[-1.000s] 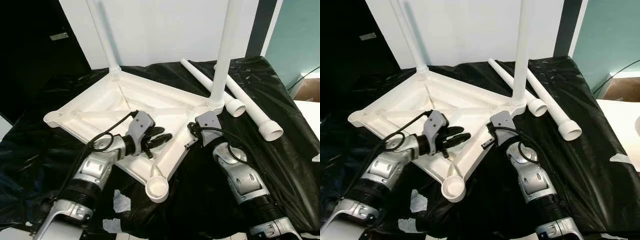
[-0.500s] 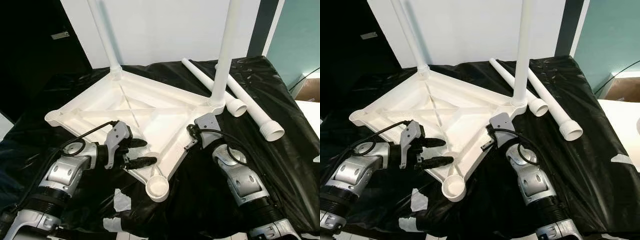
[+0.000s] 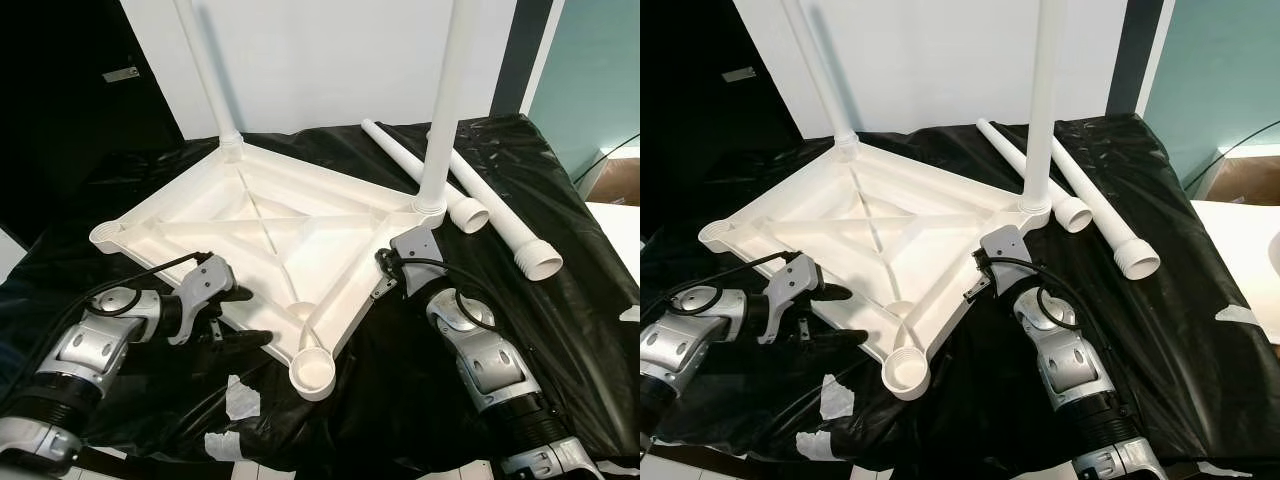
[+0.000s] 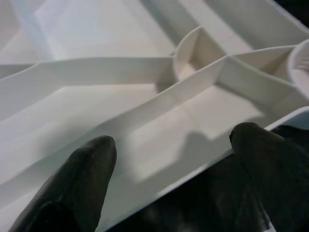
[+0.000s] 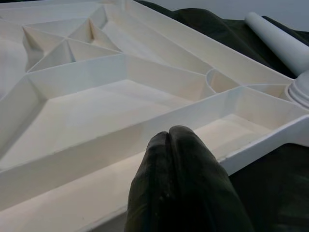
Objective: Building children table
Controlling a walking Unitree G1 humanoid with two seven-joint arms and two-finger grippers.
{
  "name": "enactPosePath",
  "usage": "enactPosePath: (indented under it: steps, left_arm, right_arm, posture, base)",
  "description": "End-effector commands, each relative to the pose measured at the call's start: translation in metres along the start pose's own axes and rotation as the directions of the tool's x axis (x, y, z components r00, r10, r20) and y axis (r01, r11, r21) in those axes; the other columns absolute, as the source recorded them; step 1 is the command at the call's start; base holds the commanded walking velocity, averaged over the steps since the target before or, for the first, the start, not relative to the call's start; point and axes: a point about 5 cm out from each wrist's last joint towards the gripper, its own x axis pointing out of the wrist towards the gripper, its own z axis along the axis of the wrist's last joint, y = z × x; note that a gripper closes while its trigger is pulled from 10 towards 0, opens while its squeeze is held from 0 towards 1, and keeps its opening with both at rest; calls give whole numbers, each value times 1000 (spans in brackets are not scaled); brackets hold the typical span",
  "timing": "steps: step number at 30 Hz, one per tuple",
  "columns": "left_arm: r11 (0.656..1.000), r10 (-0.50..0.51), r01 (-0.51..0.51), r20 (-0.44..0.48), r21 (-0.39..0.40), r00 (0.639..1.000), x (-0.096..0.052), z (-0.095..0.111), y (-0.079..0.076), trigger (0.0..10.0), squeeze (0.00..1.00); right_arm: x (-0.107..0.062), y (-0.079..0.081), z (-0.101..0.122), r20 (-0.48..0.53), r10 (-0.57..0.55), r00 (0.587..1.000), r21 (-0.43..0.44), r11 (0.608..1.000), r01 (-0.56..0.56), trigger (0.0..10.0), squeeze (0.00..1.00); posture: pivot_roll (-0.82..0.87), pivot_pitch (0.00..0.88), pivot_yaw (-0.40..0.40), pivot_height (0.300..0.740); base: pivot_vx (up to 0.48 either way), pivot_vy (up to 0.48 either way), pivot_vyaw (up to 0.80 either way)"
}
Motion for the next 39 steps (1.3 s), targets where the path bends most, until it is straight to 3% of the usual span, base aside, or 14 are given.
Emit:
enactPosePath:
  steps: [1, 11, 16, 22, 23, 28, 29, 31, 32, 39]
  left_arm:
    - [954, -298, 299, -22, 11, 954, -7, -1, -14, 9804, 0]
    - [926, -374, 374, -5, 55, 927, -12, -5, -23, 10000, 0]
    - [910, -399, 406, -85, 85, 913, -7, -13, -30, 10000, 0]
    - [900, -394, 414, -150, 139, 907, 14, -20, -36, 10000, 0]
    - [905, -360, 390, -183, 167, 915, 22, -23, -35, 10000, 0]
    - [921, -287, 331, -218, 205, 933, 37, -25, -29, 10000, 0]
    - [920, -287, 334, -229, 203, 930, 38, -27, -29, 7412, 0]
    - [920, -288, 337, -237, 202, 928, 39, -28, -29, 7412, 0]
    - [923, -288, 334, -232, 192, 929, 40, -29, -29, 0, 0]
    - [935, -289, 325, -226, 140, 930, 39, -34, -28, 0, 0]
  right_arm:
    - [0, 6, 0, -6, 19, 1000, 9, 1000, -19, 10000, 0]
    - [-1, 8, -2, -11, 24, 1000, 11, 1000, -23, 10000, 0]
    - [1, 7, -2, -10, 24, 1000, 11, 1000, -24, 10000, 0]
    - [3, 7, 0, -1, 27, 1000, 10, 1000, -27, 10000, 0]
    - [4, 7, 2, 4, 27, 1000, 11, 1000, -27, 10000, 0]
    - [3, 7, 2, 7, 24, 1000, 11, 1000, -24, 10000, 0]
    - [3, 6, 2, 6, 23, 1000, 10, 1000, -23, 10000, 0]
    - [3, 6, 2, 6, 23, 1000, 9, 1000, -23, 10000, 0]
    - [2, 6, 2, 5, 21, 1000, 9, 1000, -21, 10000, 0]
    - [1, 6, 1, 2, 16, 1000, 10, 1000, -16, 10000, 0]
  posture:
    - [-28, 0, 110, 740]
    - [-28, 0, 109, 740]
    - [-24, 0, 106, 740]
    - [-22, 0, 104, 740]
    - [-24, 0, 105, 740]
    - [-25, 0, 104, 740]
    - [-25, 0, 104, 740]
    - [-25, 0, 104, 740]
    - [-25, 0, 104, 740]
    - [-39, 0, 108, 740]
  base:
    - [0, 0, 0]
    - [0, 0, 0]
    - [0, 0, 0]
    - [0, 0, 0]
    - [0, 0, 0]
    - [0, 0, 0]
    - [0, 0, 0]
    - [0, 0, 0]
    - [0, 0, 0]
    - [0, 0, 0]
